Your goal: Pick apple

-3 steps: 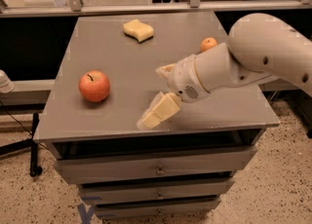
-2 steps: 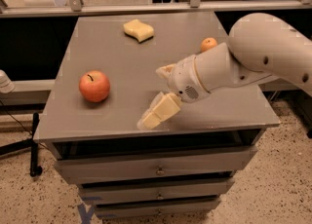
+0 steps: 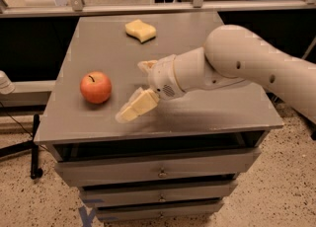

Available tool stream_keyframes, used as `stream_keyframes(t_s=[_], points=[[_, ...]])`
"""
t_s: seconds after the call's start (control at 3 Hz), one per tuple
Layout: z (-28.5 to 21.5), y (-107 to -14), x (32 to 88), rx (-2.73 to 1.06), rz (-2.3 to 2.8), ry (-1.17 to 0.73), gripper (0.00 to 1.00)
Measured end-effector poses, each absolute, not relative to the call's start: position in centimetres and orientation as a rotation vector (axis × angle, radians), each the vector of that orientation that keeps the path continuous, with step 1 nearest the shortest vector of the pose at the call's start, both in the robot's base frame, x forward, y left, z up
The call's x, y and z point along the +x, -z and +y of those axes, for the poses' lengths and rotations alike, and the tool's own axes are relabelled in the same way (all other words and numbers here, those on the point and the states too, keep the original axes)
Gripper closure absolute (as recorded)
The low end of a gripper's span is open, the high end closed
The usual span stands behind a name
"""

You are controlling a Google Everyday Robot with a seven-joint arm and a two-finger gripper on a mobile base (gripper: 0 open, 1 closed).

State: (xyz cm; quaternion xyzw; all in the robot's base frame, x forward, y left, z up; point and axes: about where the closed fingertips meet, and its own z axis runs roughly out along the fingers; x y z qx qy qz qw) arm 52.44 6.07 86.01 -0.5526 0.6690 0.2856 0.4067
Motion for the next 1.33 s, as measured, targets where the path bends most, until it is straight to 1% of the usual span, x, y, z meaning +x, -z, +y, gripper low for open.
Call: stream_keyframes(t_s=[0.67, 1.0, 1.33], points=[[13.1, -84.2, 56.7, -1.333, 1.577, -0.834, 0.0], [14.9, -83.7, 57.7, -1.309, 1.554, -0.863, 0.16], [15.5, -83.9, 58.1, -1.284, 1.544, -0.877, 0.39]])
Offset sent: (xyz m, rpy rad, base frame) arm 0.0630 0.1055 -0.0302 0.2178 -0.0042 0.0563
